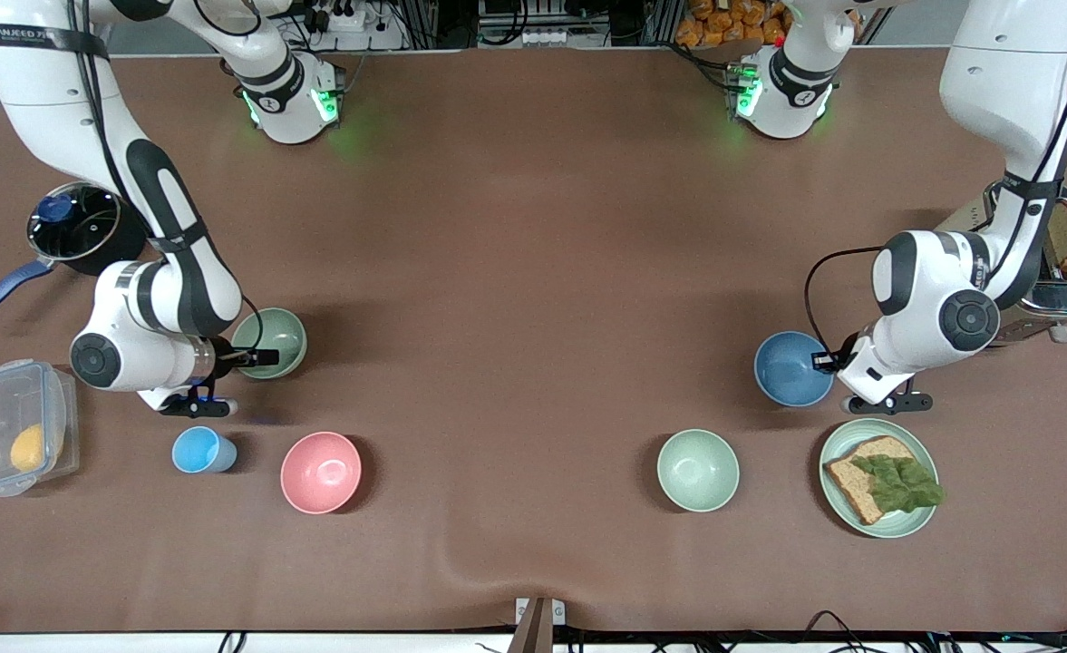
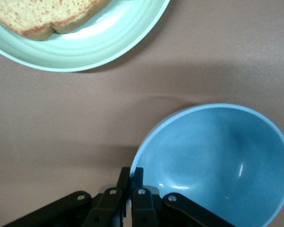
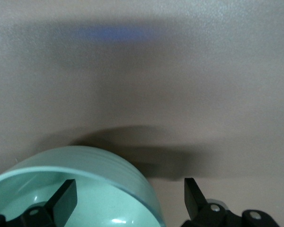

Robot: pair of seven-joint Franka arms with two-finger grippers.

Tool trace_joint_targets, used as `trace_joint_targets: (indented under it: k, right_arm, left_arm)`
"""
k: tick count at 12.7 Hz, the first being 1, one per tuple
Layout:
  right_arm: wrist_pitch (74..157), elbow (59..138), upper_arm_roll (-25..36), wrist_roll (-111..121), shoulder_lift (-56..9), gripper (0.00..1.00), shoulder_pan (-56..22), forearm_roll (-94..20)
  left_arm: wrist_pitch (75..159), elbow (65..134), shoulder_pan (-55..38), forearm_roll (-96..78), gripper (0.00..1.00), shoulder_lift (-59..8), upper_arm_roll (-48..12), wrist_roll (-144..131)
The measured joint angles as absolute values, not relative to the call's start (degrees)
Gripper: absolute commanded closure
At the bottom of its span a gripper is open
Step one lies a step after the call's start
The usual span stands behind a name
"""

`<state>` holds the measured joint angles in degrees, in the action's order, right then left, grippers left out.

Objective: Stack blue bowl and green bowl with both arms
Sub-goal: 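Grasp the blue bowl rim with the left gripper while the right reaches green bowl, then grasp the green bowl rim with the right gripper and lift it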

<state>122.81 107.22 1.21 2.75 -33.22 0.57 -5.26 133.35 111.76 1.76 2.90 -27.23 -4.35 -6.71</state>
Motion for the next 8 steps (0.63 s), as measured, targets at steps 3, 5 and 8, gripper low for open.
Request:
trace_joint_targets:
  k: [3, 5, 8]
  right_arm:
    - [120.18, 107.22, 1.35, 2.74, -32.35, 0.00, 0.61, -5.31]
    - [119.36, 107.23, 1.44, 2.72, -31.49, 0.77, 0.66, -5.34]
    - [119.36, 107.28, 1.65, 2.64, -31.25, 0.99, 0.69, -7.99]
  left_arm:
    - [133.38, 111.22, 1.18, 2.90, 1.00, -26.92, -4.62, -8.29]
    - [133.09, 110.94, -0.21, 2.90, 1.00, -25.99, -4.83, -10.25]
    - [132.21, 110.60, -2.64, 2.90, 1.00, -23.80, -5.03, -12.64]
